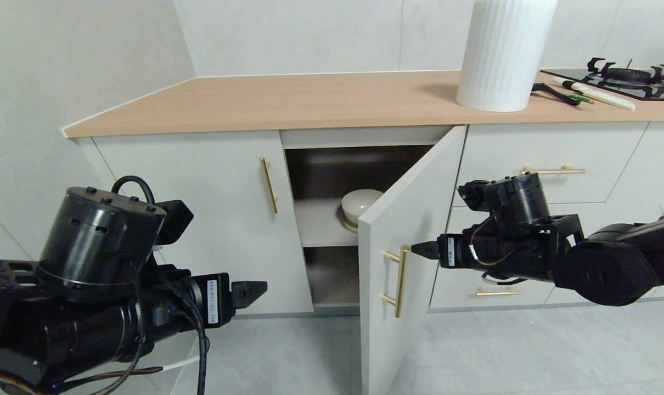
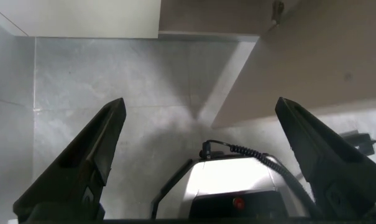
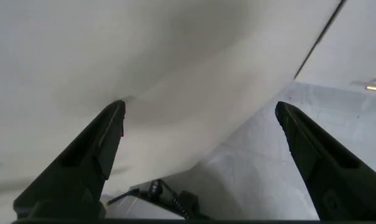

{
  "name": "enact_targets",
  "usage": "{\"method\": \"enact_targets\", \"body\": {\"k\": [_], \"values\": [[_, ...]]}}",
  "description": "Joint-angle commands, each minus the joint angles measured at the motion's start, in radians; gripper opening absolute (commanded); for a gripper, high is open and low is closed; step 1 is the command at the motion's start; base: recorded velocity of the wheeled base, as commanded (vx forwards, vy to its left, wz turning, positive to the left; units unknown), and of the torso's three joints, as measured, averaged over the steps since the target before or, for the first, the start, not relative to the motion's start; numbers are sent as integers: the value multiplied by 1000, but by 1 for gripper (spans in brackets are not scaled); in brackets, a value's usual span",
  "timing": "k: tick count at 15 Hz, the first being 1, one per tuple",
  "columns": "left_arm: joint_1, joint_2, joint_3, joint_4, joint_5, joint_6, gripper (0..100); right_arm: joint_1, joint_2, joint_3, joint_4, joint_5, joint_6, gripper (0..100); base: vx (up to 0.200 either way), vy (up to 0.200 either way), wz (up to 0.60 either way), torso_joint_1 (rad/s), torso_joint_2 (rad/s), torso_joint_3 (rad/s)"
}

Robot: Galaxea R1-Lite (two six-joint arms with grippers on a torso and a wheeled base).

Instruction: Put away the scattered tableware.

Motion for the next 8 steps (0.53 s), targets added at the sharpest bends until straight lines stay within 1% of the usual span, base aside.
{"method": "enact_targets", "body": {"k": [1,6,8], "values": [[0,-1,2,0,-1,2,100,1,40,-2,-7,-3,5,100,0,0,0,0,0,0],[0,3,2,0,-1,2,100,1,71,-10,-27,-6,34,100,0,0,0,0,0,0],[0,0,4,2,1,11,100,1,85,-7,-55,-9,34,100,0,0,0,0,0,0]]}}
